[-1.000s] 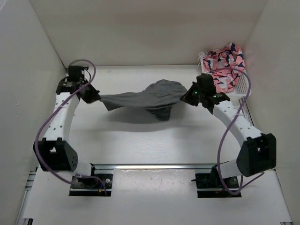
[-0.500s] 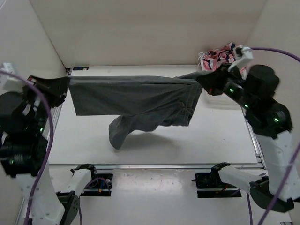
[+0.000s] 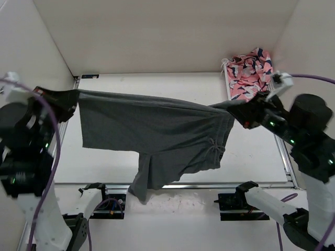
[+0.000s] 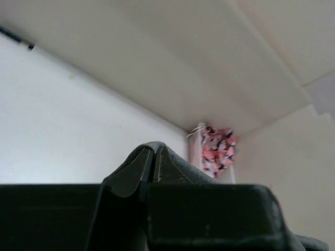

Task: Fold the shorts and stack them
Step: Flatten the shorts out

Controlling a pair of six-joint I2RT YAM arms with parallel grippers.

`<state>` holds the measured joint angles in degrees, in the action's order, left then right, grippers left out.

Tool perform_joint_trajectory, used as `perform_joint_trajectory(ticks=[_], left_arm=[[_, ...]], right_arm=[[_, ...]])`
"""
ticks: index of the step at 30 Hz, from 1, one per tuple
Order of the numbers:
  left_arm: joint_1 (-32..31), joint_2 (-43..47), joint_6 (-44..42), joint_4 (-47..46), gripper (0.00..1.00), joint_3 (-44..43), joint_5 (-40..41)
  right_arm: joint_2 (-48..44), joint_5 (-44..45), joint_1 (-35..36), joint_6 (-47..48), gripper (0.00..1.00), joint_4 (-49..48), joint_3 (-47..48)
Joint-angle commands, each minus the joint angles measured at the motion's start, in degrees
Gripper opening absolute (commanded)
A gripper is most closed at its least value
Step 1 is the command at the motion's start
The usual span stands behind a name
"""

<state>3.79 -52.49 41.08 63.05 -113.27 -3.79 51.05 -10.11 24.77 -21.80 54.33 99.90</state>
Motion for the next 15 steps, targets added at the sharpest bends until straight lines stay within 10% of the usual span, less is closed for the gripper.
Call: perform_joint_trajectory(ticks=[1,7,9,10,15], left_arm=[[0.6,-6.38,-2.23,-6.17,0.1,9.19,4.32],[-1.5,-32.54,-6.0,-12.51,0.19,8.53,3.52],[-2.03,-47.08,-6.01,-10.76,0.61,3.09,6.24],[-2.73,-51.7,-6.53,-9.1,0.76,-4.6,6.25],[-7.12,-63.0,-7.86,4.72,0.92,-18.04,13.61]], right_arm=[[5.88,7.46,-0.34,2.73,0.0,-1.32,-3.91],[26.87,9.75,-5.96,4.15,0.02,-16.6,-12.09],[35.65,10.38,-7.01,0.38,0.35,-20.21,-8.95],[45.1,9.68,-7.02,-0.95,0.75,-19.44,-5.71],[53.64,14.15,-7.02,-6.06,0.95,-15.74,4.18]])
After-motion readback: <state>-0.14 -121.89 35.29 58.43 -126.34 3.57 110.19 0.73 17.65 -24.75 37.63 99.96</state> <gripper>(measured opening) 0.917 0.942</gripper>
